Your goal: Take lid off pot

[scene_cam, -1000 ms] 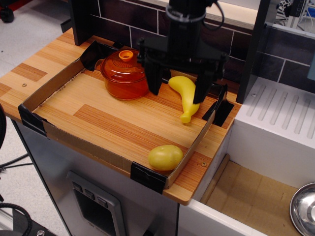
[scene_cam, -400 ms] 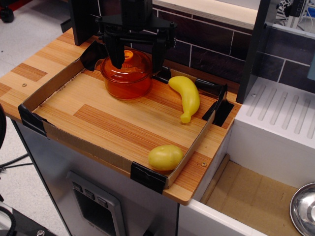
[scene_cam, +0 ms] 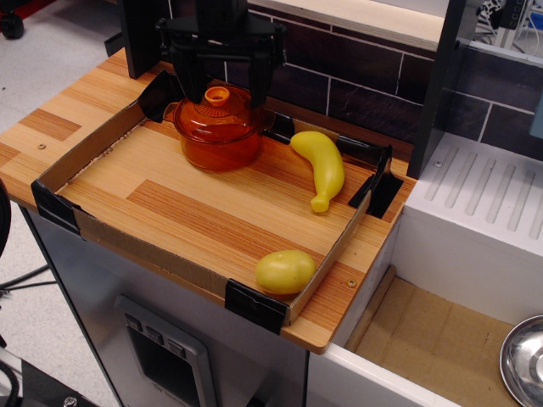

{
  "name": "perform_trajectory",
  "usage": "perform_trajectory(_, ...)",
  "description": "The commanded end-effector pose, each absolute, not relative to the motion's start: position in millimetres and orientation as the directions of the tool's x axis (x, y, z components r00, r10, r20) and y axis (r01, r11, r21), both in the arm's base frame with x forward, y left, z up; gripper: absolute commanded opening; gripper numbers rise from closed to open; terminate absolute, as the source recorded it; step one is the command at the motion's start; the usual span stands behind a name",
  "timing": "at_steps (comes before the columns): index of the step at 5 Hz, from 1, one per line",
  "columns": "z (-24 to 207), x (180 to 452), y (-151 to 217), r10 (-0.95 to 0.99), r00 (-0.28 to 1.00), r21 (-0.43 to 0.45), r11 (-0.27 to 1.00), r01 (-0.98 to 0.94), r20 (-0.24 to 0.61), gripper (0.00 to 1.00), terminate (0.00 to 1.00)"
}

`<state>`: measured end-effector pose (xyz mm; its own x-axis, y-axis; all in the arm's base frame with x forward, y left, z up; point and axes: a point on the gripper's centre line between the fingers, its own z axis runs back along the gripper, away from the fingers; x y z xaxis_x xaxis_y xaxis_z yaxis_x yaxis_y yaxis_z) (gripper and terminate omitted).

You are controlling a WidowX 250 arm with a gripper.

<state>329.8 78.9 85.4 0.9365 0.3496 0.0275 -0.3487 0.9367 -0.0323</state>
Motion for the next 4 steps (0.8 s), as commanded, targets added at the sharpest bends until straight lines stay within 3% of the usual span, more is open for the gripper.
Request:
perform_trajectory(1,90,348,104,0.364,0.928,-0.038,0.931,-0.362,0.08,1.0,0.0)
perform_trajectory(3,73,354,106,0.37,0.924,-0.016,0.929,-0.37,0.092,1.0,0.0)
perform_trajectory(4,67,354,101,0.358,0.931,-0.019,0.934,-0.357,0.07,0.0,0.0)
